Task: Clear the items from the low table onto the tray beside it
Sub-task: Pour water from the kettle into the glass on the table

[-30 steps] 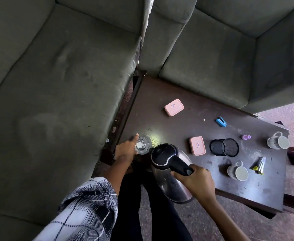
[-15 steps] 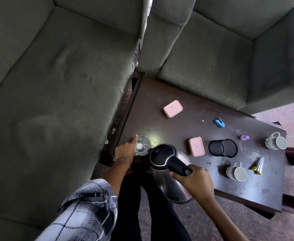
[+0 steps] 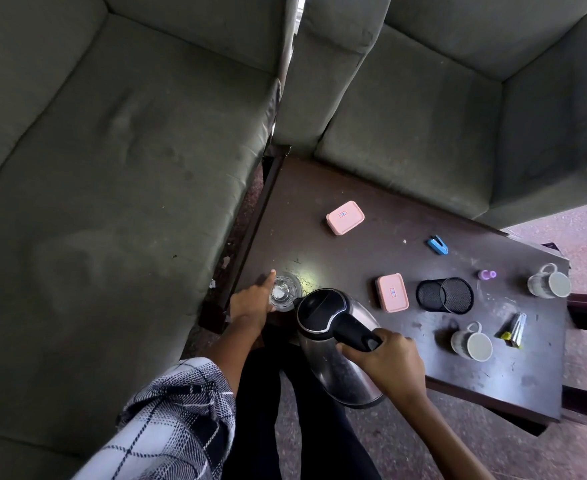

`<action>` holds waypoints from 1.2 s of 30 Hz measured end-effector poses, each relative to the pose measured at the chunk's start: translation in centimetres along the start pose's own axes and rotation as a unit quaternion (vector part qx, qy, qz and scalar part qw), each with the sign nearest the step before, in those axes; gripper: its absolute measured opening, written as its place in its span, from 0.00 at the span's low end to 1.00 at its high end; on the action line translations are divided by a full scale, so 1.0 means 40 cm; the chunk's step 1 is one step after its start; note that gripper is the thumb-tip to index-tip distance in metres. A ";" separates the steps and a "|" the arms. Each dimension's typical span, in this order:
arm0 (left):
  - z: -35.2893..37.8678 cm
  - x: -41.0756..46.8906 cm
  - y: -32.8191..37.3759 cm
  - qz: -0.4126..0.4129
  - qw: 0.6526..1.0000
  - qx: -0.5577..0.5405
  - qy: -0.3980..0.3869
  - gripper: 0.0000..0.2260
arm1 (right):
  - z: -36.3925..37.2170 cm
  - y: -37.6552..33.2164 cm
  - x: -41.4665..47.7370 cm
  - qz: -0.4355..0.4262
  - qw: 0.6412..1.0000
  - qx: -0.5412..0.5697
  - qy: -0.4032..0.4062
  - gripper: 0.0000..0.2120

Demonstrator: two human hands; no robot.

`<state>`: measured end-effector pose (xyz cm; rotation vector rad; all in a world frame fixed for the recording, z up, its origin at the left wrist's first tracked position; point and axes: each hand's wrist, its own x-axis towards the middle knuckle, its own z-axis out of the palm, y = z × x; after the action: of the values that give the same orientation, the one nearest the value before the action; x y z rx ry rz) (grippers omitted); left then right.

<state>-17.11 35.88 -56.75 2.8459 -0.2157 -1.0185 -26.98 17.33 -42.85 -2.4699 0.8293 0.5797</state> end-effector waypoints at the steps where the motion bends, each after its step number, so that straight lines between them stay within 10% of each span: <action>1: 0.000 0.000 0.000 0.000 1.000 -0.001 0.001 0.33 | -0.001 -0.001 0.000 0.000 1.000 0.000 0.000 0.23; 36: -0.005 -0.006 0.003 0.006 1.000 0.014 0.007 0.33 | -0.005 0.011 0.000 0.011 1.000 -0.014 -0.008 0.22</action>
<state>-17.18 35.81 -56.41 2.8717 -0.2481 -0.9991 -27.21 16.90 -42.83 -2.4804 0.8488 0.6211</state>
